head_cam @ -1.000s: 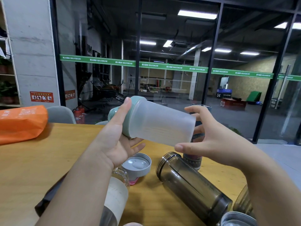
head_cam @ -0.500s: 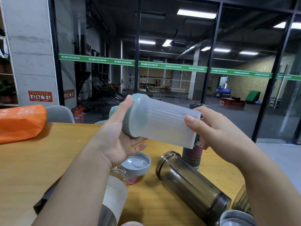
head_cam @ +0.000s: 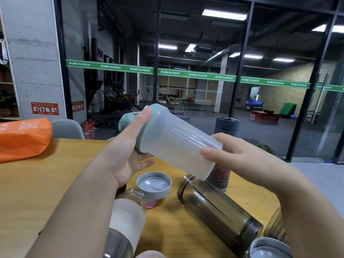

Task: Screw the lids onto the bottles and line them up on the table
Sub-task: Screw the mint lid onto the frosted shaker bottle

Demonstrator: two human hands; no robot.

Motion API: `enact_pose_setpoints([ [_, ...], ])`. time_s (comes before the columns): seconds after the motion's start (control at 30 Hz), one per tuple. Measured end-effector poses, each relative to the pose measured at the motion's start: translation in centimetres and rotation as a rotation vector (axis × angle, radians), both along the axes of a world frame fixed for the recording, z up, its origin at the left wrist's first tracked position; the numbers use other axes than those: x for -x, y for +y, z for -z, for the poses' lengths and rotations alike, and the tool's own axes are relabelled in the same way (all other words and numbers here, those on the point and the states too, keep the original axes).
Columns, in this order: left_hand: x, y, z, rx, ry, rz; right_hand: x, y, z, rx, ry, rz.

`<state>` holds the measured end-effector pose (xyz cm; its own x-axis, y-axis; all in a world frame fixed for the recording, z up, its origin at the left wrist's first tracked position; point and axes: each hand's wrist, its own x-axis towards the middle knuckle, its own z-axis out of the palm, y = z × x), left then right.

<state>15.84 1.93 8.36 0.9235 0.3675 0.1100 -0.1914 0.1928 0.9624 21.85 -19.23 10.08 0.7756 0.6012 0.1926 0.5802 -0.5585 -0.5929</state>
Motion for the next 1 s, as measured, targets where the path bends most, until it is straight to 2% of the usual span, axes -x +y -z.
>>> enact_pose_setpoints([
  [0.1, 0.5, 0.4, -0.4, -0.035, -0.068, -0.039, 0.2, 0.6, 0.2, 0.047, -0.033, 0.000],
  [0.2, 0.9, 0.6, -0.7, -0.079, -0.103, -0.044, 0.7, 1.1, 0.3, 0.042, -0.157, 0.031],
  [0.37, 1.5, 0.2, -1.3, -0.266, -0.132, -0.039, 2.6, 2.3, 0.5, -0.057, -0.297, -0.004],
  [0.5, 2.2, -0.6, -1.6, -0.411, -0.163, 0.024, 3.5, 4.0, 0.9, -0.064, -0.249, -0.065],
  [0.57, 2.3, -0.7, -1.7, -0.423, -0.170, 0.043, 3.2, 4.8, 0.5, -0.048, -0.215, -0.070],
  [0.8, 2.5, 0.4, -2.0, -0.449, -0.228, 0.001, 0.7, 7.3, -0.6, -0.200, -0.135, -0.103],
  [0.9, 2.2, 0.8, -1.6, -0.501, -0.164, -0.045, -1.0, 8.2, 0.0, -0.247, -0.185, -0.035],
  [1.0, 1.7, 2.1, -0.8, -0.664, 0.100, -0.137, -3.0, 9.6, 1.3, -0.328, -0.177, 0.063],
])
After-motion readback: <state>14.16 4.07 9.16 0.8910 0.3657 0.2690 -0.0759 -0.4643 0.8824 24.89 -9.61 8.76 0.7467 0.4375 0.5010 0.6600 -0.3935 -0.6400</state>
